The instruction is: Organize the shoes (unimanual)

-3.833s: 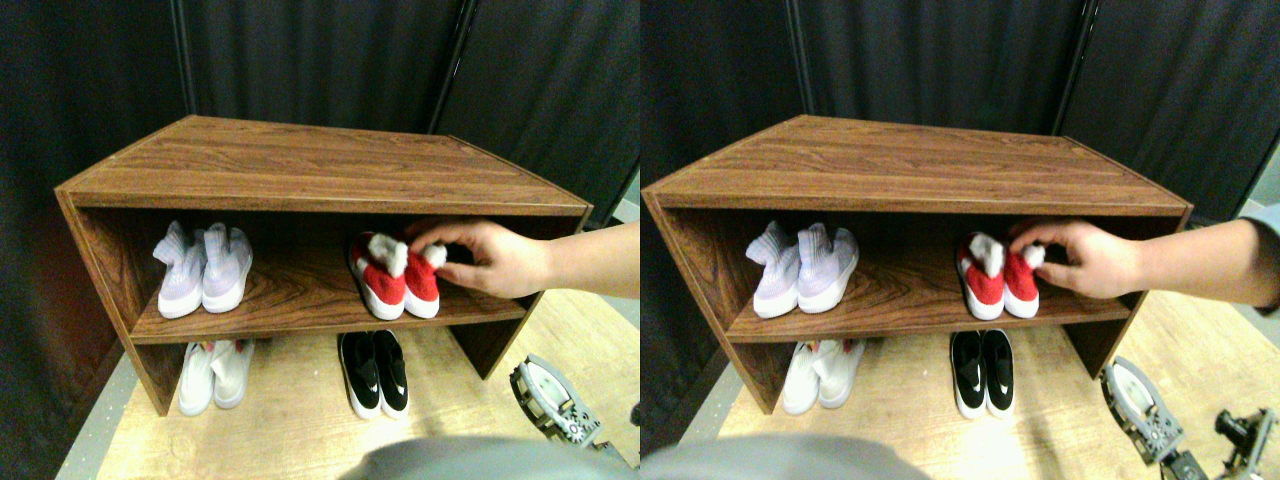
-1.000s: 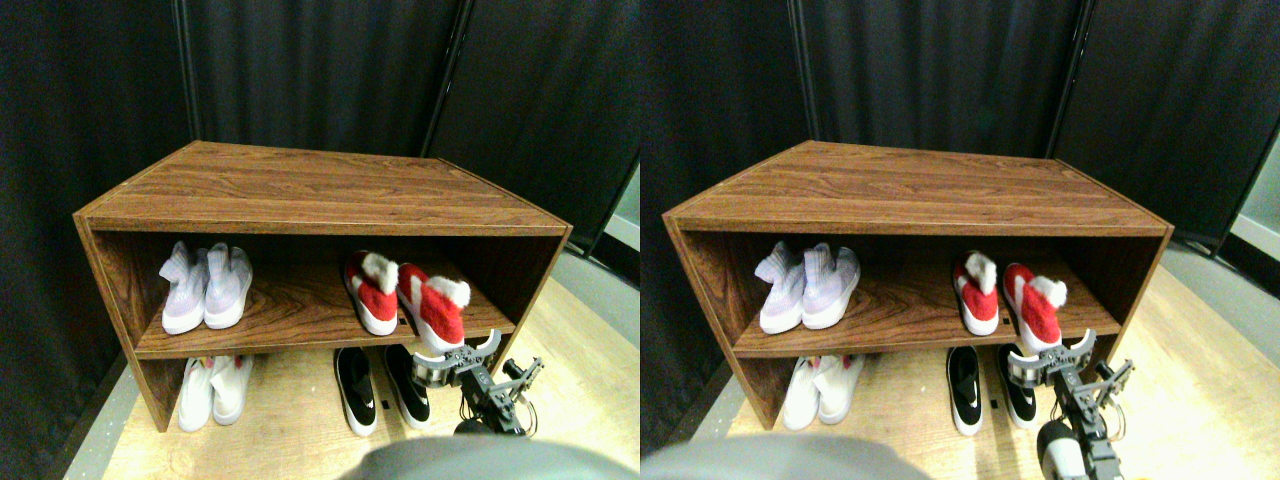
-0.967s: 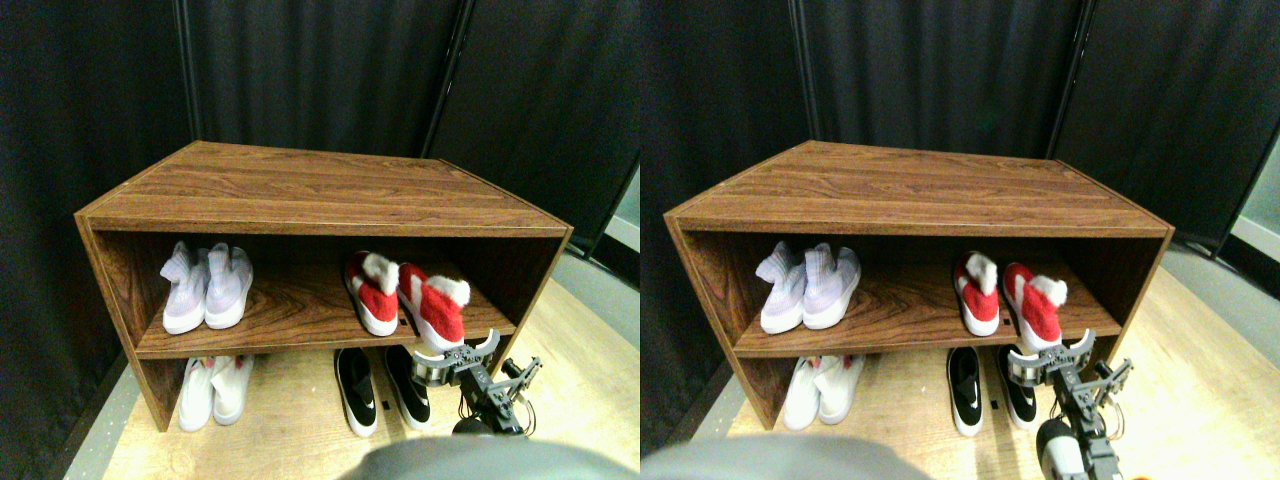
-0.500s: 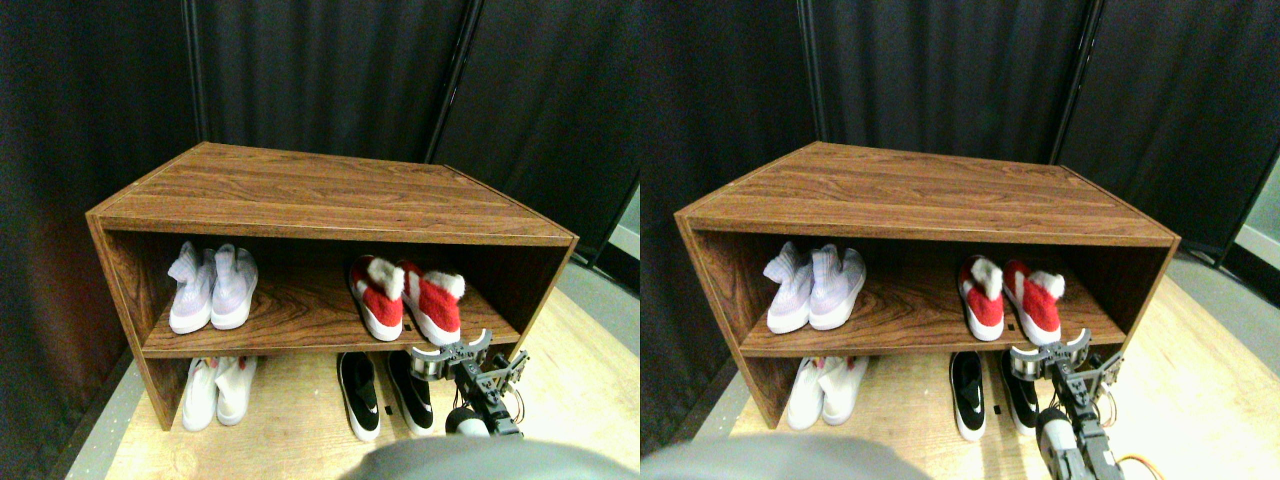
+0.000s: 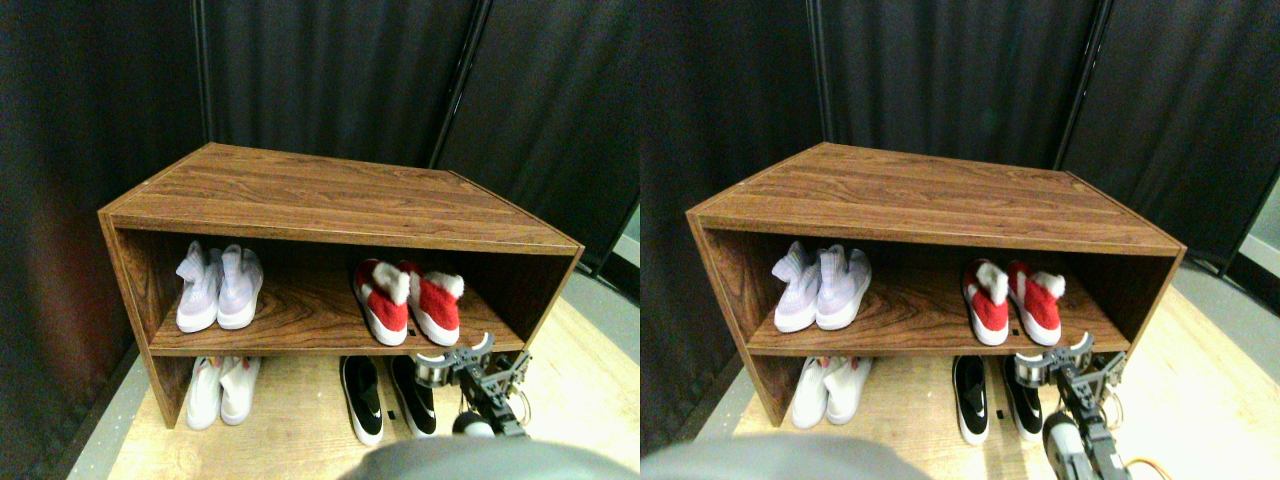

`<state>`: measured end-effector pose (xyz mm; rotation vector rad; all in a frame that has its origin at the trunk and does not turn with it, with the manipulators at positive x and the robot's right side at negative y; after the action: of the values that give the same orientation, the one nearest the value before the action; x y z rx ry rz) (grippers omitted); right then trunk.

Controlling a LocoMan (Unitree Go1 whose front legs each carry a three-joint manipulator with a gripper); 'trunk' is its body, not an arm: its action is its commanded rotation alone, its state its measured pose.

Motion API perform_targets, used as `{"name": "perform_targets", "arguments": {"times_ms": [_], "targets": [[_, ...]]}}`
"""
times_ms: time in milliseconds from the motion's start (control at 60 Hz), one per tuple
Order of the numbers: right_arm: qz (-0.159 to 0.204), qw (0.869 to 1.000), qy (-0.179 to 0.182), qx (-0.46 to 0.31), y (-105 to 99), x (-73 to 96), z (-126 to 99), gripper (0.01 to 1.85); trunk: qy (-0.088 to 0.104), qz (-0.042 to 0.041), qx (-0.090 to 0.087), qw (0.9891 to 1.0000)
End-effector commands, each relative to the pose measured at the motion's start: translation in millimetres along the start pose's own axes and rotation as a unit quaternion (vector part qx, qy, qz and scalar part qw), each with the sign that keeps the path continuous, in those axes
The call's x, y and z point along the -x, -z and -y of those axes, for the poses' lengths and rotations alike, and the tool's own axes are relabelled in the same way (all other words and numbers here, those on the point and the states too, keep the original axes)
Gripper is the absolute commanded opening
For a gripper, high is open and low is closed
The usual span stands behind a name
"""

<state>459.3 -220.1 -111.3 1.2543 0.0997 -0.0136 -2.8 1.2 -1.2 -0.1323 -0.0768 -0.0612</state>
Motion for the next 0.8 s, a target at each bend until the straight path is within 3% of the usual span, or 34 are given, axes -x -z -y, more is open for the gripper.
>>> {"name": "perform_targets", "arguments": {"times_ms": [17,133,183,217,233,250,300,317,450,600,800], "targets": [[-0.004,0.998,-0.057,-0.005,-8,18.6,-18,1.48,-0.005,-0.007,-0.002,1.0],[-0.005,0.998,-0.067,-0.001,-13,40.4,-24,1.33,-0.001,-0.0055,-0.006,1.0],[-0.017,0.997,-0.081,-0.003,-18,51.5,-28,1.19,0.001,-0.0056,-0.007,1.0],[-0.023,0.995,-0.096,0.021,-23,58.4,-31,0.97,0.002,-0.0061,-0.009,0.9999],[-0.023,0.995,-0.096,0.021,-23,58.4,-31,0.97,0.003,-0.0062,-0.01,0.9999],[-0.021,0.995,-0.097,0.022,-24,59.9,-32,0.86,0.004,-0.0061,-0.011,0.9999],[0.005,0.994,-0.108,0.034,-31,66.2,-37,0.12,0.006,-0.005,-0.012,0.9999],[0.005,0.993,-0.11,0.038,-33,66.4,-37,0.06,0.007,-0.0044,-0.013,0.9999],[0.019,0.983,-0.128,0.129,-51,71.6,-47,0.06,0.012,-0.0033,-0.018,0.9998],[0.03,0.978,-0.14,0.153,-72,72.7,-57,0.06,0.019,-0.0044,-0.022,0.9996],[0.05,0.979,-0.145,0.133,-106,33.4,-52,0.06,0.02,-0.0059,-0.022,0.9995]]}}
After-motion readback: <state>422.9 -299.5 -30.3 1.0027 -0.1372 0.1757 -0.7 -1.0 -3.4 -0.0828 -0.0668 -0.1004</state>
